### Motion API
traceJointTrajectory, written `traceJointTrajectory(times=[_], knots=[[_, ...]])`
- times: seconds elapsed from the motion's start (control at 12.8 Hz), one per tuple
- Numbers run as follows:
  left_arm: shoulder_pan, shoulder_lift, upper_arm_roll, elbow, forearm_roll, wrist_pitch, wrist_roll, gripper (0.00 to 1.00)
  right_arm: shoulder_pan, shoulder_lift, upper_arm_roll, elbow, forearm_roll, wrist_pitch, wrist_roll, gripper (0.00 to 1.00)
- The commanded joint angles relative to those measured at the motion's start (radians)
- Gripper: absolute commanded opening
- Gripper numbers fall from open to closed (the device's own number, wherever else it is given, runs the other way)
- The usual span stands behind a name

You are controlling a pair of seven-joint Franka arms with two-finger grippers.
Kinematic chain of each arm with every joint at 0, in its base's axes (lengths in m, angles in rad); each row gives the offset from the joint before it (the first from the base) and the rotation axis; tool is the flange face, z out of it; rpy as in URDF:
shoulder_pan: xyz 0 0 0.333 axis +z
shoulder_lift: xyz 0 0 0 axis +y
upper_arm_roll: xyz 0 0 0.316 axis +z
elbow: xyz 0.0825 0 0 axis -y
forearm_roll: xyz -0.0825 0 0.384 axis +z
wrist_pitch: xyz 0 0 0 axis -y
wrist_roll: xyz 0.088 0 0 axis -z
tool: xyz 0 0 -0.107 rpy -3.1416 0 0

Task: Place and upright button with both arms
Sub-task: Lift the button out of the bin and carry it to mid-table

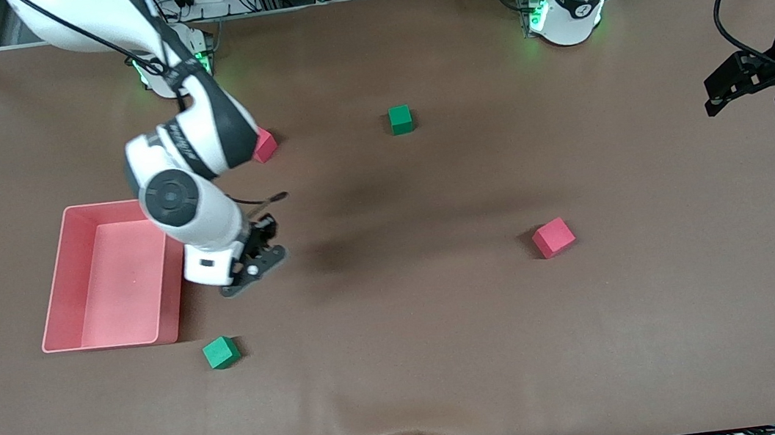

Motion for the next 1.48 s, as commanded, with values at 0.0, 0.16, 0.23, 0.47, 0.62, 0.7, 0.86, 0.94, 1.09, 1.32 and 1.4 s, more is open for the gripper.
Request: traceJointTrajectory(times=[0.0, 0.16, 0.23, 0.47, 0.62, 0.7, 0.86, 0.94, 1.09, 1.32, 1.4], knots=[[0.005, 0.007, -0.003, 0.013, -0.001, -0.017, 0.017, 1.0, 0.106, 0.159, -0.014, 0.196, 0.024, 0.026, 0.174, 0.07], [0.005, 0.009, -0.005, 0.013, -0.001, -0.017, 0.017, 1.0, 0.128, 0.234, -0.013, 0.288, 0.042, 0.102, 0.306, 0.07], [0.004, 0.009, -0.003, 0.013, -0.001, -0.017, 0.017, 1.0, 0.14, 0.264, -0.013, 0.298, 0.05, 0.189, 0.344, 0.07], [0.004, 0.009, -0.005, 0.012, -0.002, -0.017, 0.017, 1.0, 0.266, 0.365, -0.019, 0.33, 0.037, 0.286, 0.505, 0.07], [0.002, 0.013, -0.005, 0.01, -0.002, -0.017, 0.017, 1.0, 0.278, 0.414, -0.019, 0.385, 0.034, 0.291, 0.546, 0.07], [0.002, 0.013, -0.005, 0.01, -0.004, -0.017, 0.018, 1.0, 0.283, 0.422, -0.019, 0.386, 0.034, 0.291, 0.547, 0.07], [0.004, 0.015, -0.005, 0.009, -0.004, -0.017, 0.017, 1.0, 0.306, 0.434, -0.017, 0.386, 0.037, 0.293, 0.59, 0.07], [0.004, 0.015, -0.005, 0.009, -0.004, -0.017, 0.017, 1.0, 0.311, 0.44, -0.016, 0.386, 0.039, 0.293, 0.637, 0.09], [0.004, 0.016, -0.005, 0.009, -0.004, -0.017, 0.018, 1.0, 0.32, 0.442, -0.017, 0.384, 0.037, 0.294, 0.651, 0.28], [0.002, 0.018, -0.006, 0.006, -0.004, -0.017, 0.018, 1.0, 0.33, 0.442, -0.017, 0.378, 0.024, 0.296, 0.653, 1.0], [0.001, 0.018, -0.006, 0.006, -0.004, -0.017, 0.018, 1.0, 0.331, 0.44, -0.017, 0.378, 0.022, 0.296, 0.653, 1.0]])
